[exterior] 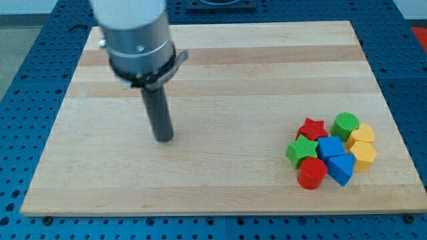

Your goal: Separate the blue triangle and the blue cube

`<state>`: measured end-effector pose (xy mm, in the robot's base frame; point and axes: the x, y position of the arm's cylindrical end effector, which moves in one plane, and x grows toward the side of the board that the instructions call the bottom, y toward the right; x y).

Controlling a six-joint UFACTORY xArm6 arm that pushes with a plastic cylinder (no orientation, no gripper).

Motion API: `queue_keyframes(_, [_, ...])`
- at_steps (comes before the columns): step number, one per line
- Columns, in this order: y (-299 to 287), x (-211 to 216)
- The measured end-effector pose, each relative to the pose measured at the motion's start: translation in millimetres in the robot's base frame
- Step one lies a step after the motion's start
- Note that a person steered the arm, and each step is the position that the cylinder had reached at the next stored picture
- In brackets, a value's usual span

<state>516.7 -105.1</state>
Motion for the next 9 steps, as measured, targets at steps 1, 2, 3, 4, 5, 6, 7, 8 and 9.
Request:
queue_keyframes(1, [34,62])
queue_keyframes(2, [98,101])
queue_keyframes(3, [114,102])
queue_keyframes(4, [156,102])
queue_keyframes(5, [206,102])
queue_keyframes(6, [256,101])
queue_keyframes(7, [316,102])
queue_keyframes(8, [323,94])
queue_keyframes(9, [309,78])
